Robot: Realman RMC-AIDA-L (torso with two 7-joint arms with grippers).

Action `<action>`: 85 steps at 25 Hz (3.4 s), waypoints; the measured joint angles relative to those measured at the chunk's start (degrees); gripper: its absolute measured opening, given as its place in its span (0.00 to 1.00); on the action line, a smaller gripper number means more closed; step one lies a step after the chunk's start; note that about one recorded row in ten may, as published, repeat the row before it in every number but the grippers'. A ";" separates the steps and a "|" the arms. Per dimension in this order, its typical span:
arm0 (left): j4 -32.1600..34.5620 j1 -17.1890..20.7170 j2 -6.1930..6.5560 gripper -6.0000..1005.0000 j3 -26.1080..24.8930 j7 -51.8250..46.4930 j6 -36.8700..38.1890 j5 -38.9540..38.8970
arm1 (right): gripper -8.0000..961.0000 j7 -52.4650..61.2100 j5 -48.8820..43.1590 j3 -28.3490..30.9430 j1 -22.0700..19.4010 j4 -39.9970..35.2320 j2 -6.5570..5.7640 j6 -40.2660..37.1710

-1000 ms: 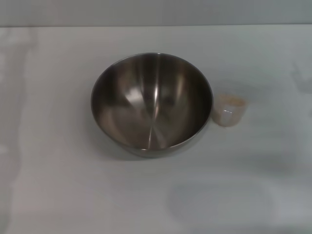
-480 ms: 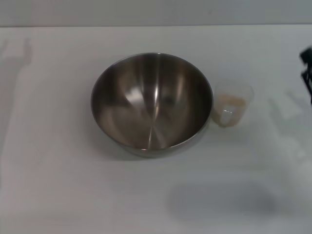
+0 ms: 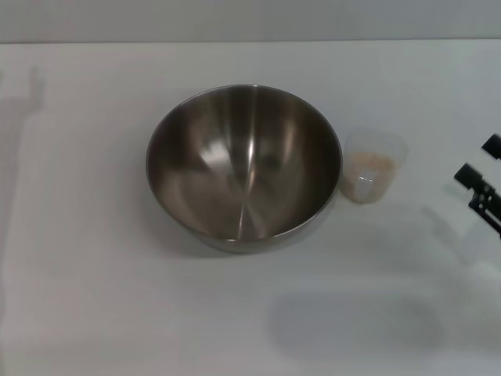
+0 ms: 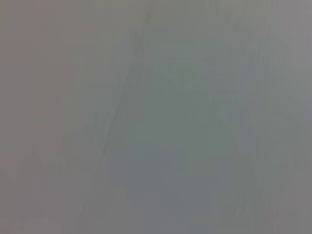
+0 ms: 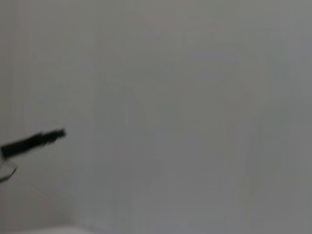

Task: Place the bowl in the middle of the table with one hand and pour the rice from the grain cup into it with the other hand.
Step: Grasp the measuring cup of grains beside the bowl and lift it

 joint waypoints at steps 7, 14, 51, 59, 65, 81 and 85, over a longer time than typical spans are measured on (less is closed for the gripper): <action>-0.37 1.48 -1.45 0.58 -1.22 0.55 0.79 0.01 | 0.56 0.28 -9.08 -0.02 1.28 -5.31 -0.01 3.73; -0.12 2.65 -1.76 0.58 -1.28 0.38 3.38 -0.05 | 0.56 -2.60 -13.25 -1.27 3.26 -5.94 0.00 8.55; -0.06 4.42 -1.92 0.58 -1.28 0.61 9.12 -0.44 | 0.56 -6.88 -13.42 -6.60 9.89 0.08 0.11 20.15; -0.04 4.54 -1.90 0.58 -1.28 0.62 10.14 -0.44 | 0.56 -6.88 -13.42 -6.68 11.56 1.68 0.11 21.90; -0.32 4.54 -1.82 0.58 -1.28 0.62 10.19 -0.44 | 0.56 -6.88 -13.47 -7.28 12.38 2.11 0.11 23.00; -0.26 4.07 -1.52 0.58 -1.61 1.03 10.17 -0.44 | 0.56 -6.88 -13.50 -7.48 12.72 3.75 0.28 23.35; -0.39 4.38 -1.54 0.58 -2.20 0.85 10.16 -0.19 | 0.56 -6.88 -13.41 -7.41 12.77 3.74 0.28 23.36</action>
